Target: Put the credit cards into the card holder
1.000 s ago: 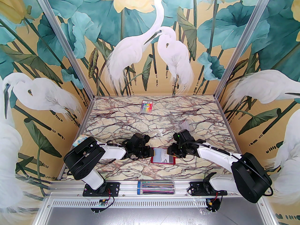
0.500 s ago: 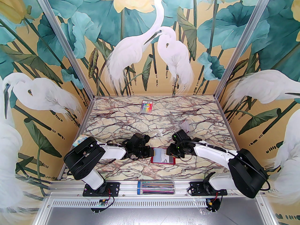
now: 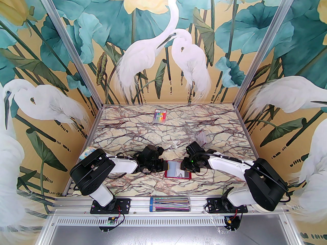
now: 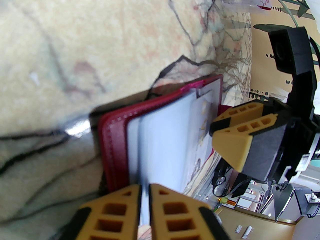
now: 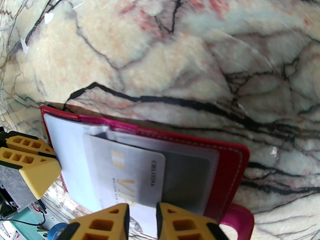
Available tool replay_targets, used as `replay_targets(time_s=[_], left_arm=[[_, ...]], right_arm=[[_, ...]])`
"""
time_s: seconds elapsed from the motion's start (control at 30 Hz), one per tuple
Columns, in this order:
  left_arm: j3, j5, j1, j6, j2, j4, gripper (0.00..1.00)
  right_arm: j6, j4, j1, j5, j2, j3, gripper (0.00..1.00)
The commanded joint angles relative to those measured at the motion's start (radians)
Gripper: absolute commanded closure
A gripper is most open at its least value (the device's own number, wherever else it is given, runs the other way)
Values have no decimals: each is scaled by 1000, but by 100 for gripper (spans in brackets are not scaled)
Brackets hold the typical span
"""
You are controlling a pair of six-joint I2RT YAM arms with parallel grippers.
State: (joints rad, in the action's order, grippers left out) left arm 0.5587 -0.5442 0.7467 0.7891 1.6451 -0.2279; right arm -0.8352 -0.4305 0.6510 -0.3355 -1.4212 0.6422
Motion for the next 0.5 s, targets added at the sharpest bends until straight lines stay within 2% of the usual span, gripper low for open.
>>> replay_targets(time_s=[0.0, 0.47], left_arm=[[-1, 27, 6, -19, 36, 43, 86], [-2, 28, 7, -21, 35, 39, 86]], right_arm=[[-2, -25, 9, 26, -2, 27, 75], [-4, -59, 13, 64, 20, 42, 75]])
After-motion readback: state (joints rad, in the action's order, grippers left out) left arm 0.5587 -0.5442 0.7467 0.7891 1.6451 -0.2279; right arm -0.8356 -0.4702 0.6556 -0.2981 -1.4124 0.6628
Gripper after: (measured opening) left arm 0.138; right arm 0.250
